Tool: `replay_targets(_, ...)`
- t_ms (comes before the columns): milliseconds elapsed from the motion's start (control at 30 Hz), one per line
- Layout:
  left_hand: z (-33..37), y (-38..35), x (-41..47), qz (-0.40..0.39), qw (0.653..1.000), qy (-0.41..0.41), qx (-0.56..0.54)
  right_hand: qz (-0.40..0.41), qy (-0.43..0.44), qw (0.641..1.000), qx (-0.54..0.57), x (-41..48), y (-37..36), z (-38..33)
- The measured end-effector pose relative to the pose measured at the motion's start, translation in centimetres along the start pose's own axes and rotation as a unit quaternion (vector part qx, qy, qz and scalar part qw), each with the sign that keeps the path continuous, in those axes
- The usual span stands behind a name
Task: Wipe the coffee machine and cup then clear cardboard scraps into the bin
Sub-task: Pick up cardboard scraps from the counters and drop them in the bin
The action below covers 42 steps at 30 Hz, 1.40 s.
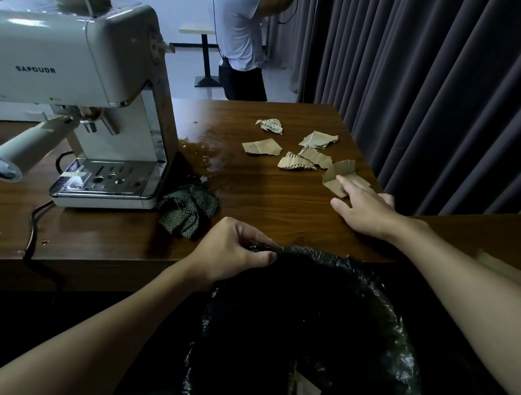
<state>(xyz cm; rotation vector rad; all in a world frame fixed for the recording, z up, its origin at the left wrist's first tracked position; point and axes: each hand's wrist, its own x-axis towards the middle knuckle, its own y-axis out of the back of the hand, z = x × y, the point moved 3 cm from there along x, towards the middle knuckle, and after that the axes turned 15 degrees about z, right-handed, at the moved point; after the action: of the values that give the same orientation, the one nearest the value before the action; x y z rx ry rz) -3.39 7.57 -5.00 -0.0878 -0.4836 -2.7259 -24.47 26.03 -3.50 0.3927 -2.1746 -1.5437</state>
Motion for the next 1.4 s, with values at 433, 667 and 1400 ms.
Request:
replay_targets(433,0.0,-0.1,0.0,-0.003,1.0,-0.001,-0.012,0.069,-0.011,0.994,0.084,-1.3,1.5,0.8)
replay_targets(667,0.0,0.0,-0.1,-0.013,1.0,0.004,-0.02,-0.007,-0.089,0.988,0.128,-1.6,1.9,1.1)
replay_targets(1400,0.2,-0.1,-0.3,0.013,1.0,0.022,0.0,-0.106,-0.038,0.947,0.3,-2.6,3.7,-1.3)
